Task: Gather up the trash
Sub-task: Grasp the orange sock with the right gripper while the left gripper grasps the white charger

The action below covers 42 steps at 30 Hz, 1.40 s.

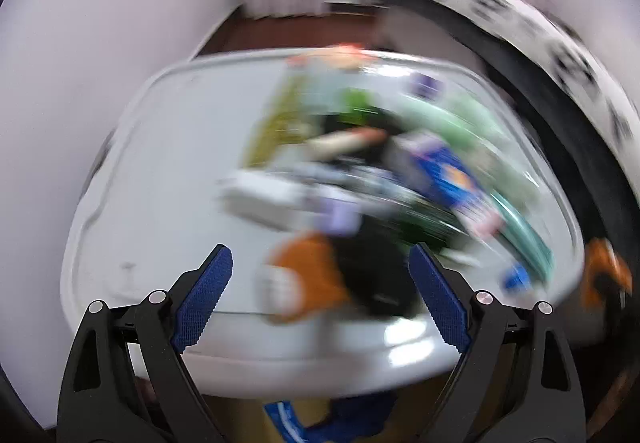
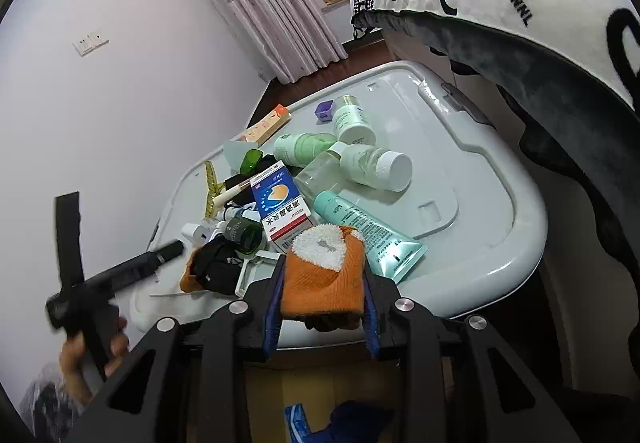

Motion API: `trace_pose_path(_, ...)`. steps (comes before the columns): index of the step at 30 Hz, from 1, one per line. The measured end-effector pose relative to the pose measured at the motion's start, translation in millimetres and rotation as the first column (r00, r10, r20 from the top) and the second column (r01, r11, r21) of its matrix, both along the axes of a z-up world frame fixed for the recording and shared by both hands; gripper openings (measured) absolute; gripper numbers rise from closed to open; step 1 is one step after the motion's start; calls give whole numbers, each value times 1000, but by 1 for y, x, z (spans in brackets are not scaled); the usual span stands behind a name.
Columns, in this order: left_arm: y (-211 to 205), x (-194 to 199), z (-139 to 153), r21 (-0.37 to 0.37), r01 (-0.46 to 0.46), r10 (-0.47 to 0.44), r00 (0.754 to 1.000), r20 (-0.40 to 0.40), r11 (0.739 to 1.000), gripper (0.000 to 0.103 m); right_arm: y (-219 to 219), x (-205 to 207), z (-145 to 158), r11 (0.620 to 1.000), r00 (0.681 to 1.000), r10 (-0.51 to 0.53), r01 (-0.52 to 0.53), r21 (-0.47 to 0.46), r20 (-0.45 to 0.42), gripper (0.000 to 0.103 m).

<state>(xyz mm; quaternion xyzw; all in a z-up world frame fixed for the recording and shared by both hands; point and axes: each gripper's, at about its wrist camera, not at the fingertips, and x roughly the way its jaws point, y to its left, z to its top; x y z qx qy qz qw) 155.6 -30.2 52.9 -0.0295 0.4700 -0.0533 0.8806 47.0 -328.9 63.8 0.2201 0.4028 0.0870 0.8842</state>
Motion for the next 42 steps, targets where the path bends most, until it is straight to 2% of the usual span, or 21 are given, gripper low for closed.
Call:
trace_pose_path(2,41,24,-7,-76,-114,107,990,-88,991,88,3,2,-1,1000,1000,9,-9,3,-4,33)
trace_pose_path(5,65,50,-17,-126,-217,190,962,-197,968,88,12,7,-1,1000,1000,26,-26,-7,-8,33)
trace_pose_path(9,61,72,-19,-176,-277,230,941,-249,945,88,27,13,-4,998,998,61,-61,-29,-18,34)
trace_pose_path(13,51,81,-38,-210,-362,274,894,-354,908,88,33,16,-8,996,997,75,-76,-41,-36,34)
trace_pose_path(15,50,80,-46,-238,-397,291,878,-381,886,88,32,17,-9,996,996,74,-75,-39,-42,35)
trace_pose_path(17,49,74,-51,-212,-442,341,858,-385,872,79,31,17,-11,997,996,74,-76,-31,-50,35)
trace_pose_path(18,50,71,-51,-204,-464,369,850,-375,862,71,31,18,-11,997,996,74,-76,-28,-54,35)
trace_pose_path(19,51,66,-49,-194,-477,393,850,-350,857,58,30,18,-12,997,996,73,-75,-24,-58,35)
trace_pose_path(21,53,64,-49,-167,-491,418,843,-337,855,44,29,18,-12,997,996,71,-72,-17,-60,35)
trace_pose_path(24,56,71,-49,-159,-473,407,854,-324,867,44,29,17,-10,997,996,75,-75,-15,-52,35)
trace_pose_path(26,58,79,-48,-158,-453,387,864,-323,878,48,29,16,-10,997,996,77,-78,-19,-49,35)
trace_pose_path(28,63,85,-49,-170,-428,362,876,-319,888,65,29,16,-10,997,996,79,-80,-18,-51,35)
trace_pose_path(30,64,92,-50,-149,-414,354,881,-313,898,72,29,17,-11,997,995,81,-82,-15,-52,35)
trace_pose_path(32,63,95,-51,-134,-409,355,884,-304,903,72,29,17,-11,997,995,80,-81,-15,-52,35)
trace_pose_path(33,61,95,-51,-126,-407,356,885,-300,905,67,29,17,-11,997,995,80,-81,-15,-53,35)
trace_pose_path(34,59,94,-51,-70,-411,375,880,-293,909,48,29,17,-11,997,995,81,-82,-14,-54,35)
trace_pose_path(35,55,94,-52,-12,-395,377,884,-275,919,43,30,17,-11,996,995,82,-83,-12,-55,35)
trace_pose_path(36,52,93,-52,19,-380,372,890,-263,925,28,30,18,-11,996,995,83,-84,-11,-56,35)
trace_pose_path(37,51,90,-53,38,-358,356,902,-243,933,24,31,18,-11,996,995,85,-86,-12,-57,35)
trace_pose_path(40,51,87,-52,37,-306,308,931,-199,951,23,33,20,-11,996,995,87,-88,-23,-51,35)
trace_pose_path(42,59,81,-47,8,-304,301,936,-185,953,23,35,22,-10,995,995,87,-89,-36,-48,35)
